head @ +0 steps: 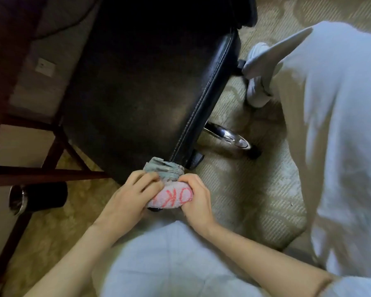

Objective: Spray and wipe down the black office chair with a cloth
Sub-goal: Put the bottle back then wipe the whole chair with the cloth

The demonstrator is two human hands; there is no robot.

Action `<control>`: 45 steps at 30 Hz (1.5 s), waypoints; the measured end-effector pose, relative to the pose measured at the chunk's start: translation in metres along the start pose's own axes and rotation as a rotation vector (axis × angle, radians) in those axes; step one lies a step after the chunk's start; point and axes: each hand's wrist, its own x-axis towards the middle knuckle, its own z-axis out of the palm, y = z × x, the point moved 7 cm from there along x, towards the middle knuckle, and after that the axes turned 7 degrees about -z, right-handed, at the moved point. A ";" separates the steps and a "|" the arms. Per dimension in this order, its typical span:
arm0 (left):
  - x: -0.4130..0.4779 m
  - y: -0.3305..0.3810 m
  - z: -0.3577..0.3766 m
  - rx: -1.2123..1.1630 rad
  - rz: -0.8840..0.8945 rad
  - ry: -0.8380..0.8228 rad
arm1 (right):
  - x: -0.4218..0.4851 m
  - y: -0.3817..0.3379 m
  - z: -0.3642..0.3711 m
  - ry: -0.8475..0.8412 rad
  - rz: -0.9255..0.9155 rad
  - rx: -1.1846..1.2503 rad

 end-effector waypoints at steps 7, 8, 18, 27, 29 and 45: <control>-0.024 -0.011 0.014 -0.098 -0.108 0.035 | -0.001 -0.001 0.011 0.063 0.059 0.022; -0.014 -0.009 0.009 -0.105 -0.100 0.073 | 0.009 -0.005 0.002 0.093 0.039 0.028; 0.105 0.011 -0.049 -0.155 -0.016 0.262 | 0.098 -0.052 -0.084 0.395 -0.116 -0.063; -0.008 -0.018 0.000 -0.168 -0.119 0.151 | 0.013 -0.016 0.000 0.138 -0.101 -0.098; -0.034 -0.023 0.017 -0.210 -0.190 0.136 | -0.003 -0.010 0.019 0.065 -0.071 -0.102; -0.078 -0.010 0.008 -0.411 -0.682 0.593 | 0.024 -0.079 0.023 -0.234 -0.269 -0.319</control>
